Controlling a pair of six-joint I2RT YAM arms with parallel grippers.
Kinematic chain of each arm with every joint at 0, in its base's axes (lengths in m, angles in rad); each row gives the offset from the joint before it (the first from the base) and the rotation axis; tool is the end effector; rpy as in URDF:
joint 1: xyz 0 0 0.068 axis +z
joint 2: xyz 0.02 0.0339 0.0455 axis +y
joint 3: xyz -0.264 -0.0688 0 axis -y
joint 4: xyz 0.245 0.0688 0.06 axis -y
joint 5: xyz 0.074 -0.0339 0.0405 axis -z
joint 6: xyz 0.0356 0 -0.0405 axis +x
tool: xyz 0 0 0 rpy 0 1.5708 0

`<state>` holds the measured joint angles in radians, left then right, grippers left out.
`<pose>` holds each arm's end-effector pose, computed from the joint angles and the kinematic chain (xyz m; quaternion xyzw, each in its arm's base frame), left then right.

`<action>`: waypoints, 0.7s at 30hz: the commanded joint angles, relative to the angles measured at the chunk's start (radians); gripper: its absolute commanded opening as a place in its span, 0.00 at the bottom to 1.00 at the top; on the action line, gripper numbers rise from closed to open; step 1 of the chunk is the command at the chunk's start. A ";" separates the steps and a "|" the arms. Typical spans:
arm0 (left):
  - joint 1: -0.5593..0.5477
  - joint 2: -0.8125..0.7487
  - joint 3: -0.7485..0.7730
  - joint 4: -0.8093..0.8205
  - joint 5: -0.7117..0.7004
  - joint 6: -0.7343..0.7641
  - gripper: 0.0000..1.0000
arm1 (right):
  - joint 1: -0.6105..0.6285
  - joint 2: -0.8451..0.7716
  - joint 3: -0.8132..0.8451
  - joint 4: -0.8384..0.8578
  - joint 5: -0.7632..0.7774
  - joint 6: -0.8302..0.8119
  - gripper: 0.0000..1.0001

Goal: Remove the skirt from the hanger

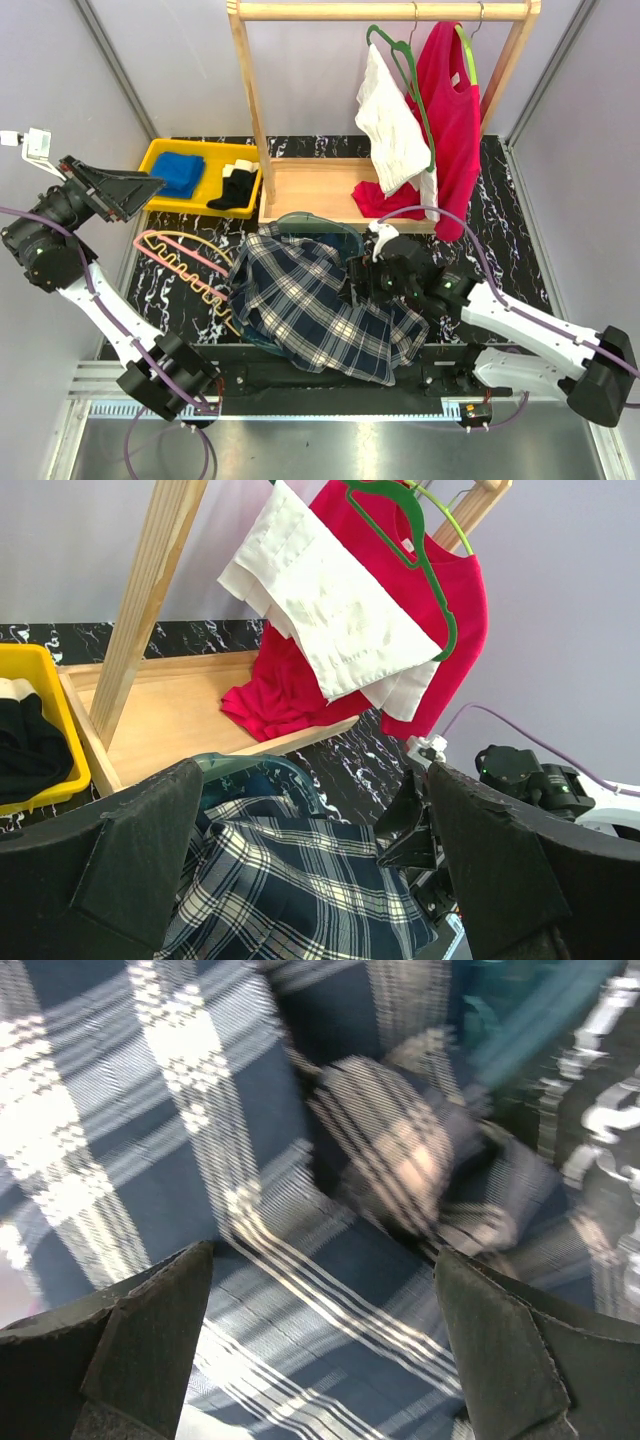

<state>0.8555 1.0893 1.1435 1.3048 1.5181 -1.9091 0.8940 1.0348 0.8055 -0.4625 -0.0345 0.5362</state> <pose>0.1285 0.0938 0.4948 0.0529 0.6866 -0.4256 0.5870 0.1379 0.1737 0.2733 -0.1682 0.8891 0.2907 0.3110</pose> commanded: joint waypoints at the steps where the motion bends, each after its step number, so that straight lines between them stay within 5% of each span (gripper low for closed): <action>1: -0.004 -0.012 0.021 0.214 0.165 0.004 0.99 | -0.003 0.051 -0.038 0.209 -0.116 0.085 1.00; 8: -0.006 -0.019 0.015 0.212 0.162 0.010 0.99 | -0.003 0.105 -0.052 0.337 -0.205 0.143 0.99; 9: -0.006 -0.017 0.018 0.212 0.163 0.012 0.99 | -0.003 0.105 -0.057 0.343 -0.215 0.145 0.94; 12: -0.007 -0.014 0.025 0.211 0.163 0.012 0.99 | -0.003 0.088 -0.055 0.346 -0.228 0.137 0.53; 13: -0.006 -0.012 0.025 0.211 0.162 0.012 0.99 | -0.003 0.067 -0.045 0.334 -0.214 0.125 0.23; 15: -0.006 -0.011 0.024 0.212 0.162 0.012 0.99 | -0.003 0.041 0.023 0.248 -0.173 0.082 0.00; 21: -0.007 -0.009 0.018 0.214 0.159 0.013 0.99 | -0.004 0.008 0.372 0.078 -0.047 -0.124 0.00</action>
<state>0.8524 1.0874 1.1435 1.3048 1.5181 -1.9083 0.8928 1.0805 0.8978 -0.3523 -0.1688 0.5804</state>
